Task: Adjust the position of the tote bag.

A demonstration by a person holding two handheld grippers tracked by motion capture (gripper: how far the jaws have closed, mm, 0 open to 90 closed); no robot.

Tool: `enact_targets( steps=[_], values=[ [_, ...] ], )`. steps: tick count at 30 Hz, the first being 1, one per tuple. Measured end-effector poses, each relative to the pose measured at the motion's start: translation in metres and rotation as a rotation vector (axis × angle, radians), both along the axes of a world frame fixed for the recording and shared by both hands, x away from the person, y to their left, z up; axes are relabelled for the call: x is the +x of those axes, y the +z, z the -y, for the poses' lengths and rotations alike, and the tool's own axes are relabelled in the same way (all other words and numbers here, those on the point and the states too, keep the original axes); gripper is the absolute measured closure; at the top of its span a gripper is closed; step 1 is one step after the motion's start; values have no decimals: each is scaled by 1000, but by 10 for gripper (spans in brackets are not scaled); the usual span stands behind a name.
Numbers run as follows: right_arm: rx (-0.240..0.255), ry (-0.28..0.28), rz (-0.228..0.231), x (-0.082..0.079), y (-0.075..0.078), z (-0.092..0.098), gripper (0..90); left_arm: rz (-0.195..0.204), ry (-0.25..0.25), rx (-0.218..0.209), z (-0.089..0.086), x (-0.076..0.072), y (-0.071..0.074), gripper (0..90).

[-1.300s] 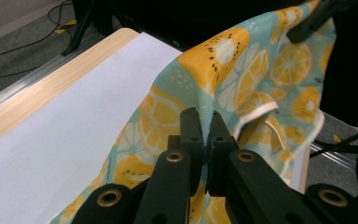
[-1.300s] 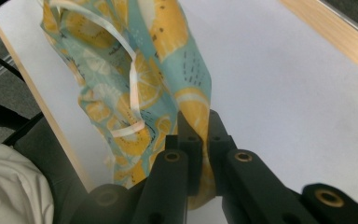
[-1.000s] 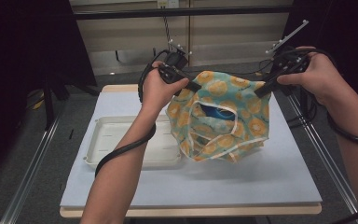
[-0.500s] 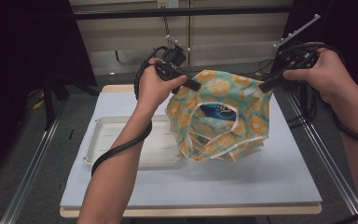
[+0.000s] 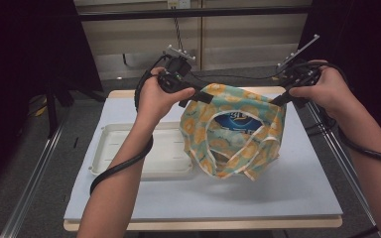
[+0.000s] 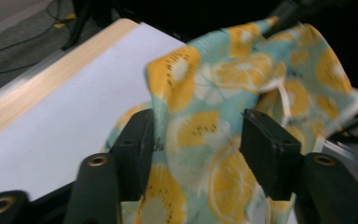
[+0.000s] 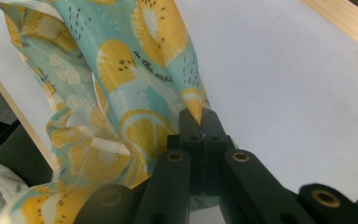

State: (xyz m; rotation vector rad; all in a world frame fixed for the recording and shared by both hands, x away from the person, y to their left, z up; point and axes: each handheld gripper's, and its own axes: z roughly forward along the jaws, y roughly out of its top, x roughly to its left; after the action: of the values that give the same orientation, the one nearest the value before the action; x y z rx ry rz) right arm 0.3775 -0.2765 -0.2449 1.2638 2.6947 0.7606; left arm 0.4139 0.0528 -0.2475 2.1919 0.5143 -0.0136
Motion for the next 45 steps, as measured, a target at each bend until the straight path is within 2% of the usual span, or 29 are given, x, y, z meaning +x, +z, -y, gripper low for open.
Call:
enact_targets(
  steps=[3, 6, 7, 8, 10, 11, 12, 14, 15, 20, 21, 22, 23, 26, 32, 35, 36, 37, 38, 39, 42, 44, 45],
  values=[
    [-11, 2, -7, 0, -4, -2, 899, 28, -25, 12, 4, -5, 1, 425],
    [-8, 2, -5, 0, -6, -5, 899, 36, -52, 43, 9, -5, -3, 473],
    [-6, 1, -1, 0, -7, -5, 899, 36, -59, 55, 11, -5, -5, 512],
    [-12, 5, -4, 0, -8, -5, 898, 54, -79, 74, 15, -4, -8, 578],
    [-6, 4, -5, 0, -9, -5, 898, 44, -84, 64, 17, -4, -10, 753],
    [-6, 4, -5, 0, -9, -5, 898, 34, -99, 69, 18, -3, -11, 753],
    [-15, 11, 2, 0, -9, -4, 896, 33, -99, 62, 20, -2, -12, 828],
    [-16, 11, 6, -1, -9, -4, 890, 20, -96, 69, 21, -2, -10, 851],
    [-15, 4, 9, -1, -8, -3, 873, 22, -92, 86, 22, -3, -8, 898],
    [-12, 11, 19, -4, -4, 0, 856, 11, -77, 93, 23, -2, -2, 900],
    [-13, 7, 17, -4, -3, 0, 858, 6, -74, 85, 23, -1, 0, 900],
    [-13, 12, 23, -4, -3, 1, 863, 2, -68, 53, 22, -2, 6, 900],
    [-13, 12, 23, -4, -3, 1, 863, 2, -68, 53, 22, -2, 6, 900],
    [-1, 18, 29, -4, -2, 2, 863, 11, -65, 37, 22, 1, 19, 900],
    [-5, 22, 31, -5, 2, 1, 869, 42, -28, 5, 28, 9, 28, 900],
    [-17, 27, 31, -5, 2, 1, 869, 24, -9, -5, 33, 17, 25, 900],
    [-18, 25, 26, -5, 2, 1, 868, 25, -2, 17, 35, 20, 22, 900],
    [-24, 25, 26, -4, 1, 1, 865, -9, 2, 39, 41, 25, 13, 900],
    [-27, 26, 23, -4, 1, 1, 854, -9, 2, 39, 41, 25, 13, 900],
    [-32, 26, 27, -4, 1, 1, 845, -21, 1, 65, 44, 28, 6, 900],
    [-32, 25, 36, -6, 3, 2, 826, -33, -5, 69, 46, 28, 2, 900],
    [-27, 25, 38, -7, 7, 3, 782, -35, -6, 89, 46, 28, -1, 900],
    [-32, 16, 49, -9, 13, 4, 722, -46, -1, 88, 46, 29, -2, 900]
  ],
)
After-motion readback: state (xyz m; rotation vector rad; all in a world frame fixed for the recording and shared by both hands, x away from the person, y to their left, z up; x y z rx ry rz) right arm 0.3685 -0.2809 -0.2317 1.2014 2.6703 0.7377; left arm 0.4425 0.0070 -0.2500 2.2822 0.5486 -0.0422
